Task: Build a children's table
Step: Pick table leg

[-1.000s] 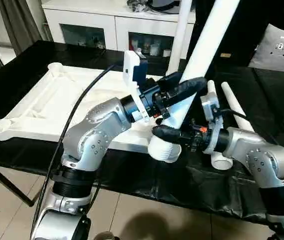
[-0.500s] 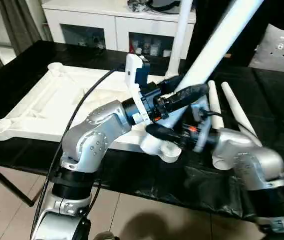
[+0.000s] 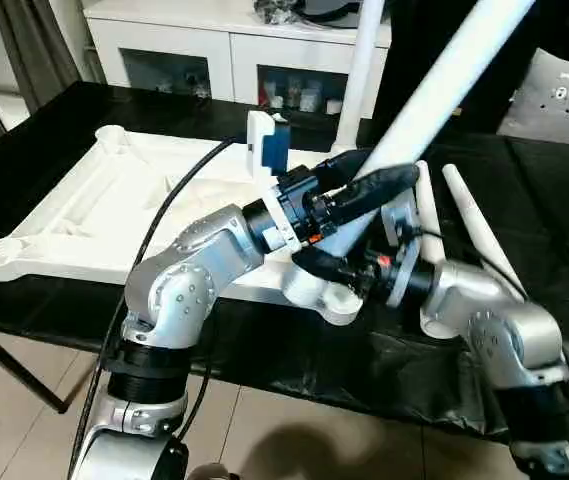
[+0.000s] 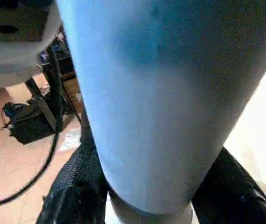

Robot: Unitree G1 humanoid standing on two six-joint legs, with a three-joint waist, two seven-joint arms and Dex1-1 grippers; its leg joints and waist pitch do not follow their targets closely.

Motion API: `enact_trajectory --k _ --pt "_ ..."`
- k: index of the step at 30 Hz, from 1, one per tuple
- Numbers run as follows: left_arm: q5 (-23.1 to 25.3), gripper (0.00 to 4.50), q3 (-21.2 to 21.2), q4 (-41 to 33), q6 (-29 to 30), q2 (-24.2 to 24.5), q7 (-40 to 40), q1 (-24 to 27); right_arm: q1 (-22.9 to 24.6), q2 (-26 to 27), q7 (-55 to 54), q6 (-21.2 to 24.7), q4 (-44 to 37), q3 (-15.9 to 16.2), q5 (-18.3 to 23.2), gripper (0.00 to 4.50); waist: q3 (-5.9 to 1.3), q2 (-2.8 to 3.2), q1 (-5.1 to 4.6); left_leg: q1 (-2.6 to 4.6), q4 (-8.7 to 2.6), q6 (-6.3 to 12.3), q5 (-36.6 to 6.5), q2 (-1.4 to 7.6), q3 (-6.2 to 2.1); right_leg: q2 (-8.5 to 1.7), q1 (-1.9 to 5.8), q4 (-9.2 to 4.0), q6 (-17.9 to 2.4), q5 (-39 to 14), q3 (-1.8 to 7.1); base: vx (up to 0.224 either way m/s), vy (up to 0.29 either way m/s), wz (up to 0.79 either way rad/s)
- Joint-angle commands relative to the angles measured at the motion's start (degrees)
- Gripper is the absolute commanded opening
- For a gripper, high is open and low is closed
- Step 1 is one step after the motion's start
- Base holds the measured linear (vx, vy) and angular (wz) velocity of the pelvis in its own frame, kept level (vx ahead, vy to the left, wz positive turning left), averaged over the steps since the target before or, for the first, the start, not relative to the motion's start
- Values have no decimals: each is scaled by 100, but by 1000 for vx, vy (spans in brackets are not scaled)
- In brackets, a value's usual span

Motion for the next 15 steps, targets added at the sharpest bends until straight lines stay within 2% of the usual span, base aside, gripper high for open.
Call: enact_trajectory --k 1,2,4,6,8,10,13,15 --pt "287 409 -333 -117 -158 55 -214 -25 -30 -5 -186 -22 71 -11 -120 190 -412 -67 -14 36 -348 115 -766 228 -66 -439 329 -454 -647 -1473 276 0 0 0" --pt "617 414 -551 -102 -374 241 -285 -29 -33 -23 -212 -32 66 -1 -152 190 -413 -85 -13 44 -353 112 -783 231 -69 -443 330 -465 -607 -1518 277 0 0 0" --pt "695 447 -603 -134 -519 322 -382 2 -23 -35 -232 33 14 -21 -115 189 -412 -76 -16 44 -359 102 -805 231 -70 -447 331 -460 -568 -1542 282 0 0 0" --pt "476 450 -429 -219 -487 283 -423 56 -4 21 -378 -35 -3 -110 -124 189 -419 -69 -21 45 -349 69 -735 235 -62 -452 327 -429 -661 -1380 285 0 0 0" --pt "59 450 -159 -478 -296 284 -513 212 14 141 -690 -161 23 -313 -166 189 -422 -88 -29 37 -348 63 -745 234 -58 -456 330 -417 -763 -1317 278 0 0 0" --pt "-108 450 -60 -614 -160 359 -528 323 36 119 -797 -53 -22 -349 -200 189 -414 -71 -40 40 -350 50 -756 232 -56 -456 326 -411 -818 -1315 280 0 0 0" --pt "35 450 -8 -668 -258 556 -433 500 143 128 -921 73 -184 -405 -180 189 -403 -47 -31 71 -358 40 -866 236 -47 -422 288 -436 -752 -1461 289 0 0 0" --pt "129 450 57 -688 -293 649 -334 614 228 126 -1035 76 -291 -405 -231 189 -392 -37 -30 55 -379 -3 -984 230 -60 -425 305 -459 -636 -1605 282 0 0 0"
